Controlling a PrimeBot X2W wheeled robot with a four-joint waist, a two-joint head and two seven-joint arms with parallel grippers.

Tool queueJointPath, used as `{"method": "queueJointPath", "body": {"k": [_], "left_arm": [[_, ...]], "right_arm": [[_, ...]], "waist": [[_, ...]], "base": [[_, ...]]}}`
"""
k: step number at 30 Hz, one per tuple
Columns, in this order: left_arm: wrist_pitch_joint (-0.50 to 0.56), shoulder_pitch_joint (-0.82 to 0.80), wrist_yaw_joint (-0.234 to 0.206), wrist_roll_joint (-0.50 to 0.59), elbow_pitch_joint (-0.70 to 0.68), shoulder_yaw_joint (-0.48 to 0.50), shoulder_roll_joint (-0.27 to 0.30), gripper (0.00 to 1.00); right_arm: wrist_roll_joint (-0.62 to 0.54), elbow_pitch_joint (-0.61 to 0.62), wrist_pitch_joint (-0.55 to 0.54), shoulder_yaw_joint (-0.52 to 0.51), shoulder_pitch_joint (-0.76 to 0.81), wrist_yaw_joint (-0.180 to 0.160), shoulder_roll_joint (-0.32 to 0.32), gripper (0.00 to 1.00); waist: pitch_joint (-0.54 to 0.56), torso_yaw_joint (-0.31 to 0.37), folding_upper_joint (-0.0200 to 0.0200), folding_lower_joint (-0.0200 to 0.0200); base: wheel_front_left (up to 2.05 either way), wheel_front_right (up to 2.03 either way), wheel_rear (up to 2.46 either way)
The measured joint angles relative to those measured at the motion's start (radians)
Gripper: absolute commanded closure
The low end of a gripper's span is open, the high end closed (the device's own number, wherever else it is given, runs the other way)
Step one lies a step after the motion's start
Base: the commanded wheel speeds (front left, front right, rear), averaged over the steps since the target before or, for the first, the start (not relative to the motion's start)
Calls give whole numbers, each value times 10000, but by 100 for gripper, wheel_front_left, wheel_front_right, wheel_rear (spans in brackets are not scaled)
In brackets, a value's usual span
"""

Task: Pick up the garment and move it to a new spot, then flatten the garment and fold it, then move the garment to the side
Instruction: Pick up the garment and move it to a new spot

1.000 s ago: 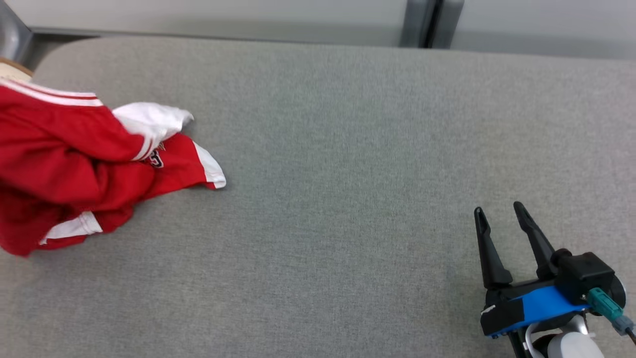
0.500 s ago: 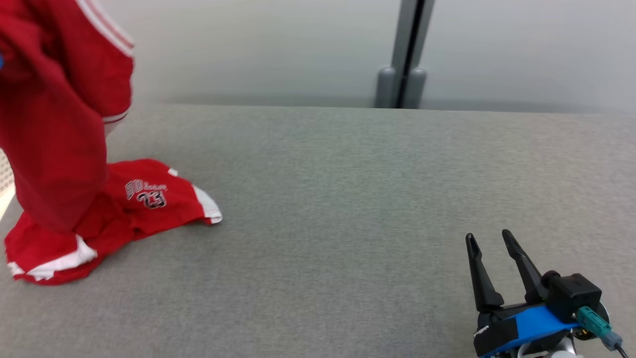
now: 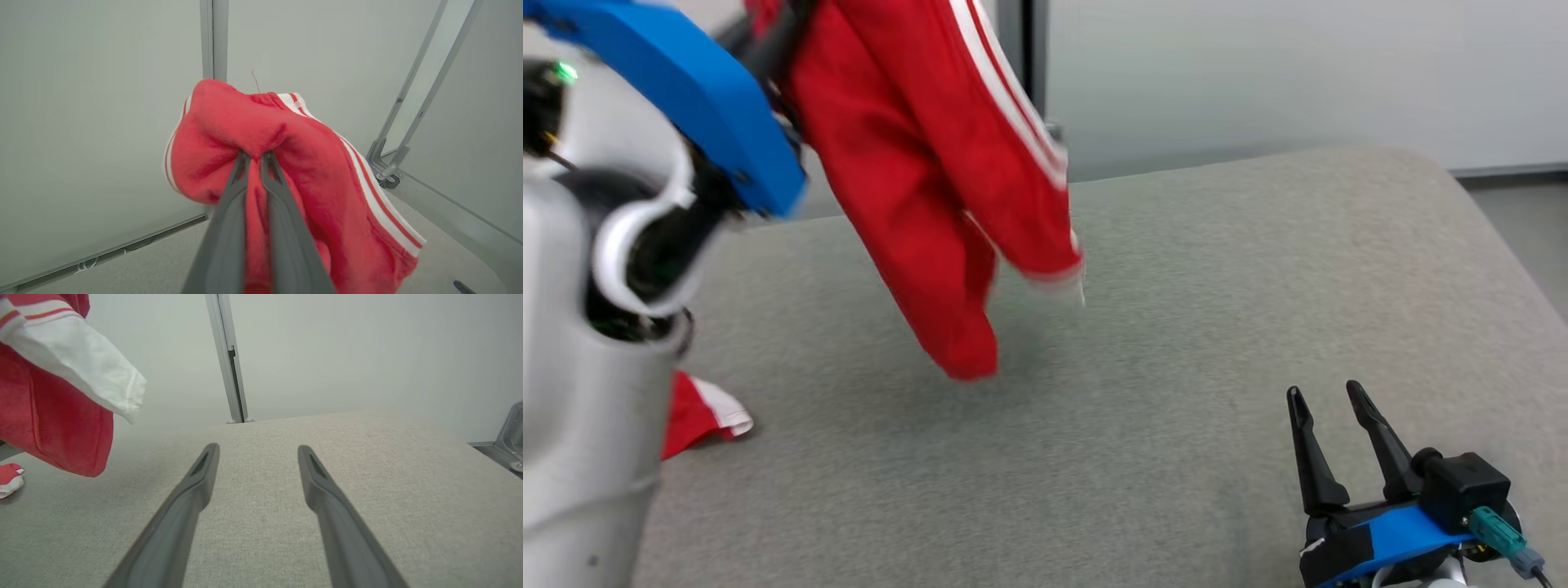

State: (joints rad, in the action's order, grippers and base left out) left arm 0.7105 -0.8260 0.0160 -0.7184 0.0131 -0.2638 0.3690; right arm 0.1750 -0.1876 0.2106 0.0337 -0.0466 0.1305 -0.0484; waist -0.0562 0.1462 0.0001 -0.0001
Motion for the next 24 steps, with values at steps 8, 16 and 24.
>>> {"method": "queueJointPath", "body": {"k": [8,16,24], "left_arm": [[-922,1541,174,600,951,-1285,-848,100],[-2399,2611,514,1597,3448,-2807,-1661,63],[-4349,3132,669,1509,4930,-3010,-2585,0]], "right_arm": [[27,82,-36,94,51,0,-2,0],[59,104,-33,132,51,0,-2,0],[127,56,-33,115,59,0,-2,0]], "waist": [[-157,973,0,1],[-337,1300,0,1],[-290,1064,0,1]], "base": [[0,0,0],[0,0,0],[0,0,0]]}}
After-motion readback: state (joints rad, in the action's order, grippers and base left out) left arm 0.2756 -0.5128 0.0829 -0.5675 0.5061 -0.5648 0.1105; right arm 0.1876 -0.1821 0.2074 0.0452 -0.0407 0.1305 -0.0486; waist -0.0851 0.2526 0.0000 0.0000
